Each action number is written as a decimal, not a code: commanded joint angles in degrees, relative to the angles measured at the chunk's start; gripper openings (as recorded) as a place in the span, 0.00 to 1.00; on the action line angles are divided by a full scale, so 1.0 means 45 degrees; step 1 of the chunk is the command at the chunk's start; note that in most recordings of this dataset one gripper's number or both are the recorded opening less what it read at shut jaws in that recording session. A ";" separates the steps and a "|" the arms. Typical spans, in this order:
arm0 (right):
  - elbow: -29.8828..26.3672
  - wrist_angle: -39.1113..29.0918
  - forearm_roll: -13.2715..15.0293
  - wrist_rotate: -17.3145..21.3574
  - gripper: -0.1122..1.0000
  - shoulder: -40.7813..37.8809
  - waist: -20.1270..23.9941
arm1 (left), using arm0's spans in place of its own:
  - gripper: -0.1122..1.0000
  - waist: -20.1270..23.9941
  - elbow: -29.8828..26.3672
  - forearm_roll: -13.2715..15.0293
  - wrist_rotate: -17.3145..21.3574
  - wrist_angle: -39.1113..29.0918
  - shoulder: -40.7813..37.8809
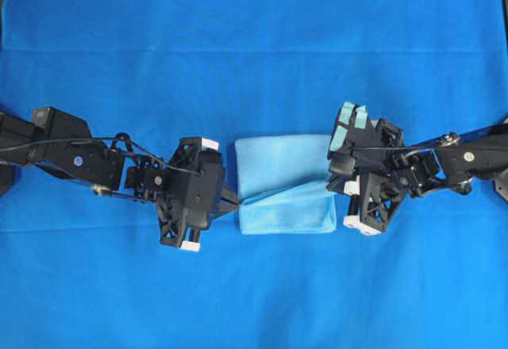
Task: Fold the light blue towel.
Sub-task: 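Pull the top corners down toward the bottom edge, folding the strip, then open both grippers and release the folded towel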
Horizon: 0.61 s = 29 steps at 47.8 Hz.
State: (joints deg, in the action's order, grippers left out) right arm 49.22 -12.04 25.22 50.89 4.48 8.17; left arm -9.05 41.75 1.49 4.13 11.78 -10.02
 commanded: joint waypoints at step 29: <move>-0.0859 -0.0625 0.0039 -0.0078 0.60 0.0937 0.0898 | 0.54 -0.0098 -0.0195 0.0039 0.0000 -0.0508 0.1367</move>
State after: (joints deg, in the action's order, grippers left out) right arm 46.58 -13.97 25.22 50.54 5.71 11.60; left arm -9.23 41.48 1.58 4.04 10.72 -7.47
